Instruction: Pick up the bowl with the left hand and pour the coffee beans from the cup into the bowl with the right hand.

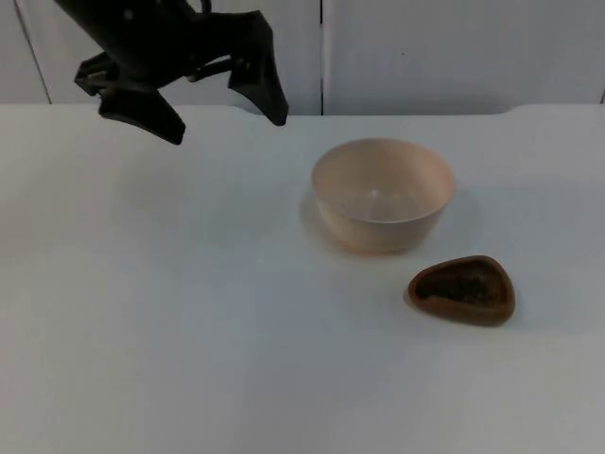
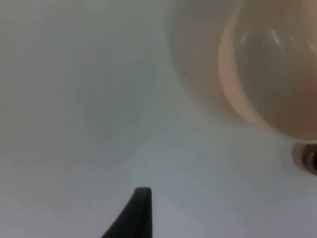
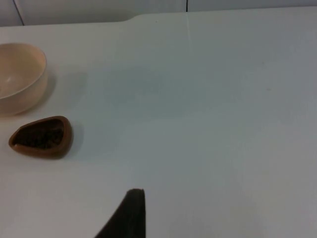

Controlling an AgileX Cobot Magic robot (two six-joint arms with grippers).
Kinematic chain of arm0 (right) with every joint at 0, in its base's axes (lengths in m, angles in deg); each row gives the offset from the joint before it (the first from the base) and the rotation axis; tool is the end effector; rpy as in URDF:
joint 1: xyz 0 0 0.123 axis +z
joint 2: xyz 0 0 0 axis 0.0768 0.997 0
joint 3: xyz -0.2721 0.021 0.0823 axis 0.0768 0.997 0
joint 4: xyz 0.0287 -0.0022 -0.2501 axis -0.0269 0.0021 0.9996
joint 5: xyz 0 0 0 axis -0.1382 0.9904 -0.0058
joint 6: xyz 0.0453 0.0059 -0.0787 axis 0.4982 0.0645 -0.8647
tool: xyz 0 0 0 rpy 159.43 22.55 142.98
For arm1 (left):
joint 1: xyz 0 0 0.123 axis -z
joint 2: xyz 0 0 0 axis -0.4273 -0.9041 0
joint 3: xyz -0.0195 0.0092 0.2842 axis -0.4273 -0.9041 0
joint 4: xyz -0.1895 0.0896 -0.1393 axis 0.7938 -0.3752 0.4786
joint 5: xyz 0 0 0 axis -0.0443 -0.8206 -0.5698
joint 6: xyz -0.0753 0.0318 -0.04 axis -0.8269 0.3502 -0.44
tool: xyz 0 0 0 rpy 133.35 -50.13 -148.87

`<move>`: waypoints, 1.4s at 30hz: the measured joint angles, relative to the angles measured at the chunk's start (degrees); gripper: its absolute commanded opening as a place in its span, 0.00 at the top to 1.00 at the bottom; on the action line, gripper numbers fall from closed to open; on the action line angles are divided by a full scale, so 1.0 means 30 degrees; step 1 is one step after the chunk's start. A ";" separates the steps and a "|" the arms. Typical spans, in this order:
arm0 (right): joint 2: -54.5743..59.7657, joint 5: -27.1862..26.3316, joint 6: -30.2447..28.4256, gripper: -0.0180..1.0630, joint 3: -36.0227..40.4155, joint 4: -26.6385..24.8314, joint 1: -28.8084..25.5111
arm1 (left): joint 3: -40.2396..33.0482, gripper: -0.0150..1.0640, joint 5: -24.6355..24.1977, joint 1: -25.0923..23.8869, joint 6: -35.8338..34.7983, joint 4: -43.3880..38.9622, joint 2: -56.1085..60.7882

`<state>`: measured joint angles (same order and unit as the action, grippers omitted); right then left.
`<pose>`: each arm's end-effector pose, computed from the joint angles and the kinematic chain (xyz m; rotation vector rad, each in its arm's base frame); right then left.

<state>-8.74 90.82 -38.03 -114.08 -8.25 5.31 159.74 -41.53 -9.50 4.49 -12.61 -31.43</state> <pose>-0.0072 -0.0058 0.2803 0.0403 2.0539 -0.0449 0.3827 -0.1394 0.2211 0.2899 2.7022 -0.5771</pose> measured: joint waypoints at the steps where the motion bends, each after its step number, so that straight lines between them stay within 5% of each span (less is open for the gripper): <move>1: 0.0000 0.0000 0.0000 0.01 0.0000 0.0000 0.0000 | 0.0392 0.05 0.0000 0.0038 -0.0117 0.0264 -0.0390; 21: 0.0000 0.0000 0.0000 0.01 0.0000 0.0000 0.0000 | 0.6080 0.05 0.0191 0.0413 -0.2198 0.0756 -0.6423; 42: 0.0000 0.0000 -0.0038 0.01 0.0000 0.0000 0.0000 | 0.6978 0.05 0.0585 0.1109 -0.1853 0.0927 -0.9421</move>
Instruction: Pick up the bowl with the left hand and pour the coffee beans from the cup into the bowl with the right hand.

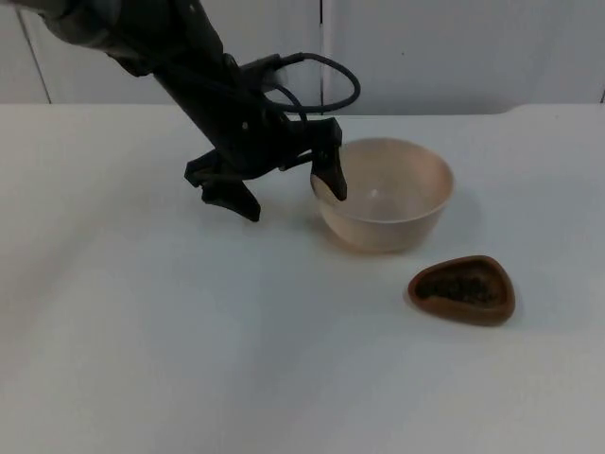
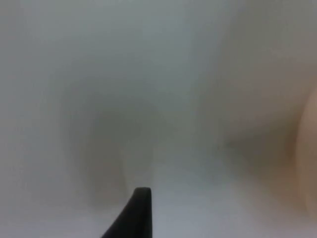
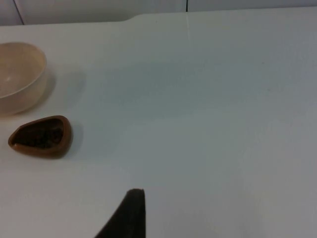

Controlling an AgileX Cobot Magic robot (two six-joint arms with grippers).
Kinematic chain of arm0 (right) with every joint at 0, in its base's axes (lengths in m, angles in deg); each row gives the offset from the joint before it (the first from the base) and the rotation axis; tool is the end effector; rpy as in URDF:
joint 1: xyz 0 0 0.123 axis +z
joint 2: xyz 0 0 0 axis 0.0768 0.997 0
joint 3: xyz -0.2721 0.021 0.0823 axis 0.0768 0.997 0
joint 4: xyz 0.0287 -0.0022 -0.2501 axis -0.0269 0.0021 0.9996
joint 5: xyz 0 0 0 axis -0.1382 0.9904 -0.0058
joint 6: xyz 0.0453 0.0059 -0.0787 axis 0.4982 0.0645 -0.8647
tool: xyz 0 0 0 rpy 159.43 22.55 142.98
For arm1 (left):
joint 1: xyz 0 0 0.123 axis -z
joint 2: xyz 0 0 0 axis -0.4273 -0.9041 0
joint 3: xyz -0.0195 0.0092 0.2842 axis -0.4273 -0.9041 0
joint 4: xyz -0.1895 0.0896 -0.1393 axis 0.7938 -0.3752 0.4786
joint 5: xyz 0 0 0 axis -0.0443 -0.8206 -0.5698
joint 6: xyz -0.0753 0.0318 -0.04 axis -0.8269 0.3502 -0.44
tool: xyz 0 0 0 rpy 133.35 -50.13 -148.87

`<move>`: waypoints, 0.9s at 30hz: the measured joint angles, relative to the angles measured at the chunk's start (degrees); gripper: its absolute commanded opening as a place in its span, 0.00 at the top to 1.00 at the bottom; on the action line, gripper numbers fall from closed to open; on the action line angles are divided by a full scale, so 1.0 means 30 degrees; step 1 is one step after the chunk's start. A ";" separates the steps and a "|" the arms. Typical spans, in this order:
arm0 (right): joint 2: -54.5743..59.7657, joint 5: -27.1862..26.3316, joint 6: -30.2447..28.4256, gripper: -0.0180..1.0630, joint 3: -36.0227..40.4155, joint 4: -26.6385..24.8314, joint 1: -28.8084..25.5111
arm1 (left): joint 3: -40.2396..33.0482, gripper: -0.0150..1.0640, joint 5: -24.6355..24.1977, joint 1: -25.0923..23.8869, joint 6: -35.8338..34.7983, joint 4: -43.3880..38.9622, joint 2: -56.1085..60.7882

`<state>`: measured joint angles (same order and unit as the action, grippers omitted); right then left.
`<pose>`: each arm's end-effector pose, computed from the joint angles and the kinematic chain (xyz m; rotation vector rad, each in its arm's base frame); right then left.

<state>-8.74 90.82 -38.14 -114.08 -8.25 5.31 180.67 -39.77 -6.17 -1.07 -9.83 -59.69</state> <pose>-0.0072 -0.0058 0.2803 0.0384 2.0539 -0.0461 0.4545 -0.1911 0.0973 0.1615 2.8316 -0.6432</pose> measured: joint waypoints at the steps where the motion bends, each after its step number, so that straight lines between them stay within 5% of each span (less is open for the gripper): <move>1: 0.0000 0.0000 0.0000 0.01 0.0000 0.0000 0.0000 | 0.0000 0.05 0.0102 0.0056 0.0000 0.0045 -0.0039; 12: 0.0000 0.0000 0.0000 0.01 0.0000 0.0000 0.0000 | 0.0030 0.10 0.0310 0.0056 0.0076 0.0599 -0.0077; 27: 0.0000 0.0000 -0.0080 0.01 0.0000 0.0000 0.0000 | 0.0030 0.74 0.0488 0.0056 0.0579 0.1716 -0.0077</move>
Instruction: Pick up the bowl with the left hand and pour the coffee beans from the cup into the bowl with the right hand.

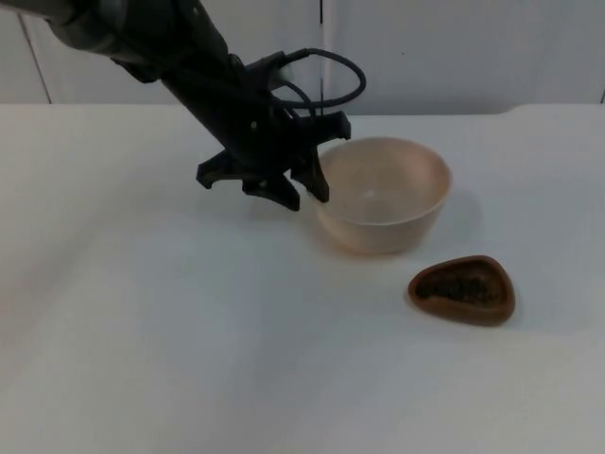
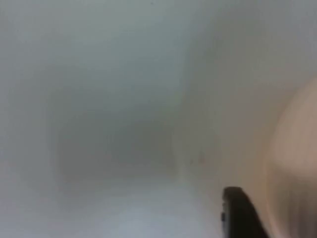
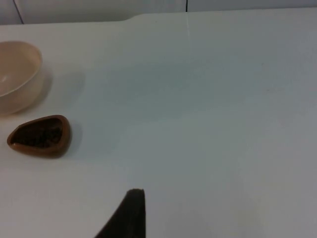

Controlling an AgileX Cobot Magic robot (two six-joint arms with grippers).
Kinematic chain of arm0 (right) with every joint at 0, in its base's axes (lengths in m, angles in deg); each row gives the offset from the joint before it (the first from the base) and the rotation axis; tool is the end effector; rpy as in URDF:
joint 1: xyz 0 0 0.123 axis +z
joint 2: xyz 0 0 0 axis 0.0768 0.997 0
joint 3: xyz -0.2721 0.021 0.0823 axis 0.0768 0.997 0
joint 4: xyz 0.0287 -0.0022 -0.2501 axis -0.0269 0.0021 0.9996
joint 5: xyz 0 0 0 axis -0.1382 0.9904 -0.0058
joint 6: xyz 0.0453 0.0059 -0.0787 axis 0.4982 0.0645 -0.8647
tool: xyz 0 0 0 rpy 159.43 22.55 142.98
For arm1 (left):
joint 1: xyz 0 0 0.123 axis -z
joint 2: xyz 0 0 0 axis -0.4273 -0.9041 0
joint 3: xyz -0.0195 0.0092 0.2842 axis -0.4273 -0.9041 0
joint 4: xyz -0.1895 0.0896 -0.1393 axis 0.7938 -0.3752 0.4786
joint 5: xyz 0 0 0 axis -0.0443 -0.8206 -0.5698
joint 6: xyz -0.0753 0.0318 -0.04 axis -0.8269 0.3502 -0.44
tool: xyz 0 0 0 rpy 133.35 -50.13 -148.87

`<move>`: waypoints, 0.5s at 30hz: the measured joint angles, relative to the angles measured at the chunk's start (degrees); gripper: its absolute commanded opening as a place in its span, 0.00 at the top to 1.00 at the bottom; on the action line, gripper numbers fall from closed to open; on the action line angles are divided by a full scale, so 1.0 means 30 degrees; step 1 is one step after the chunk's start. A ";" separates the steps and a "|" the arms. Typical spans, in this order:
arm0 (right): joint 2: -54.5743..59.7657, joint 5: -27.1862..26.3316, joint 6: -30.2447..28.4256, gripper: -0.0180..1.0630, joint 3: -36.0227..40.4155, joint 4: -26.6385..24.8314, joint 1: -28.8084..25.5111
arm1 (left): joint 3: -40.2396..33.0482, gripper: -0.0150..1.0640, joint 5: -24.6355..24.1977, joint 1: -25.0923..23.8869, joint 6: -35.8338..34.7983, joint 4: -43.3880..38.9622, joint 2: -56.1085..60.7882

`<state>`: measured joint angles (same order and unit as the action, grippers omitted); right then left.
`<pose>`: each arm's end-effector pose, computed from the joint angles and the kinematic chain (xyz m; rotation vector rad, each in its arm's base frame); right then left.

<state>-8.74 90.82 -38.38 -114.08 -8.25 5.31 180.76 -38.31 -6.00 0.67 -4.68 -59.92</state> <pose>-0.0072 -0.0058 0.2803 0.0341 2.0540 -0.0487 0.4563 -0.1972 0.0987 0.1120 2.7947 -0.7272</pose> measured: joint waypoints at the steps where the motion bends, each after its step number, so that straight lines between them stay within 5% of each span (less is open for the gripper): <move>1: 0.0000 0.0000 0.0000 0.01 0.0000 0.0000 0.0000 | 0.0000 0.81 -0.0034 0.0000 0.0000 0.0104 0.0000; 3: 0.0000 0.0000 -0.0043 0.01 0.0000 0.0000 0.0000 | 0.0000 0.98 -0.0169 0.0000 0.0053 0.0248 0.0000; 15: 0.0000 0.0000 -0.0126 0.01 0.0000 0.0035 0.0000 | 0.0000 0.99 -0.0423 0.0000 -0.0474 0.0391 0.1202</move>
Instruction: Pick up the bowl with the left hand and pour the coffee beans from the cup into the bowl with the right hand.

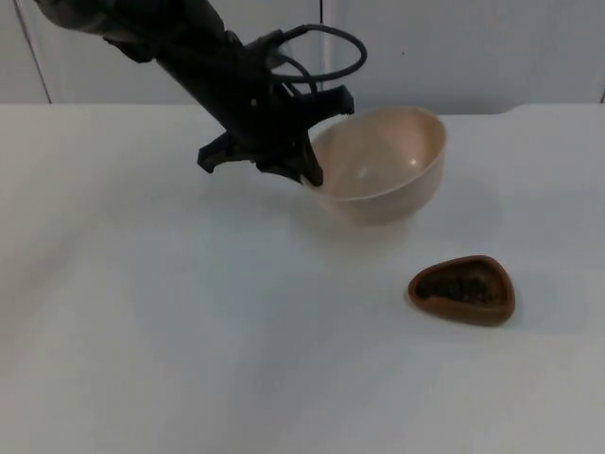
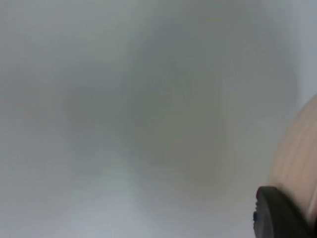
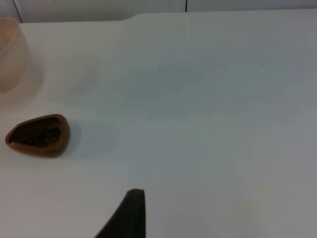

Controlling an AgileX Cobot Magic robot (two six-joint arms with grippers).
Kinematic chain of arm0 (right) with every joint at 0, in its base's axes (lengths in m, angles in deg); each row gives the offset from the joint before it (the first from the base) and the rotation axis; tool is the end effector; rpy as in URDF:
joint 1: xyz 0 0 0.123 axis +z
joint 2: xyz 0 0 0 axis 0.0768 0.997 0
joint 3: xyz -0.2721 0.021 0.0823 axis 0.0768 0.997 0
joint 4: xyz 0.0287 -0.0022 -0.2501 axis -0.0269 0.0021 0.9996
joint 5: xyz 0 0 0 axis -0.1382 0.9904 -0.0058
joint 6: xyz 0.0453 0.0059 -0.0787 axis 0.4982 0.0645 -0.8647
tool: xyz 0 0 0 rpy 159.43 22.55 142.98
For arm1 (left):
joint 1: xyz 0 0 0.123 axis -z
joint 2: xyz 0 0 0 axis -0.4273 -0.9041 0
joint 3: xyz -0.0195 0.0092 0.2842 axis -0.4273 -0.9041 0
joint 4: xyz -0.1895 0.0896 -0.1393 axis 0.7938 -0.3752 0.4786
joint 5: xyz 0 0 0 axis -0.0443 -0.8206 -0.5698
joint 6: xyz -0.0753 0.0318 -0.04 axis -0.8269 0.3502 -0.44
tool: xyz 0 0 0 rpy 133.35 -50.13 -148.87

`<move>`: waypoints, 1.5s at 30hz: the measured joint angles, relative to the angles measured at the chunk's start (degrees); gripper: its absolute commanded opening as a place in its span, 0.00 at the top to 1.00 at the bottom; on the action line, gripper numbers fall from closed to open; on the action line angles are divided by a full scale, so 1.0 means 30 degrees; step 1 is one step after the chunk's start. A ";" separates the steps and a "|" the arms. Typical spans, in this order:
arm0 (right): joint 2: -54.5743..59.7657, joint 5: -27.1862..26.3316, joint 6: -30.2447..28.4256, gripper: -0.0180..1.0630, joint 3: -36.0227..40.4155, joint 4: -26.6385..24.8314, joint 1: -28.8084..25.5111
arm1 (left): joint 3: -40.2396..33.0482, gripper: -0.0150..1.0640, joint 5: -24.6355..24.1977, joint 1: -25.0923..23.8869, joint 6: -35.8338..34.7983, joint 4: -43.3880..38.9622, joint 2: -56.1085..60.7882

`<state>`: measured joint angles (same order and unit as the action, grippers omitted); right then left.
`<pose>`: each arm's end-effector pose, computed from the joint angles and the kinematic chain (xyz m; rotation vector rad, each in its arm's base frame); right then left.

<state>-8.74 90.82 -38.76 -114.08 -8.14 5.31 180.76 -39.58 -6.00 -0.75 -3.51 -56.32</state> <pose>-0.0072 -0.0059 0.2803 0.0274 2.0541 -0.0551 0.4549 -0.1987 0.1301 0.0849 2.7535 -0.7771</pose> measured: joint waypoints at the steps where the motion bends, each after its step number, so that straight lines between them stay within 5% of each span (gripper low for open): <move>1: 0.0000 0.0000 0.0000 0.01 0.0000 0.0000 0.0000 | 0.0000 0.99 -0.0094 0.0000 -0.0194 -0.0060 0.0299; 15: 0.0000 0.0000 0.0000 0.01 0.0000 0.0000 0.0000 | -0.0736 0.99 -0.3293 0.0000 -0.2242 -0.4459 0.3091; 26: 0.0000 0.0000 0.0000 0.01 0.0000 0.0000 0.0000 | -0.9563 0.99 0.0291 0.0000 -0.0945 -0.4695 0.8793; 36: 0.0000 0.0000 0.0000 0.01 0.0000 0.0000 0.0000 | -1.3774 0.99 0.1074 0.0211 -0.0391 -0.5300 1.1982; 45: 0.0000 0.0000 0.0000 0.01 0.0000 0.0000 0.0000 | -1.5545 0.99 0.1694 0.3297 -0.0847 -0.7230 1.2854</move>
<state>-8.74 90.82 -38.76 -114.08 -8.14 5.31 134.13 -34.50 3.89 -3.29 -25.20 -17.76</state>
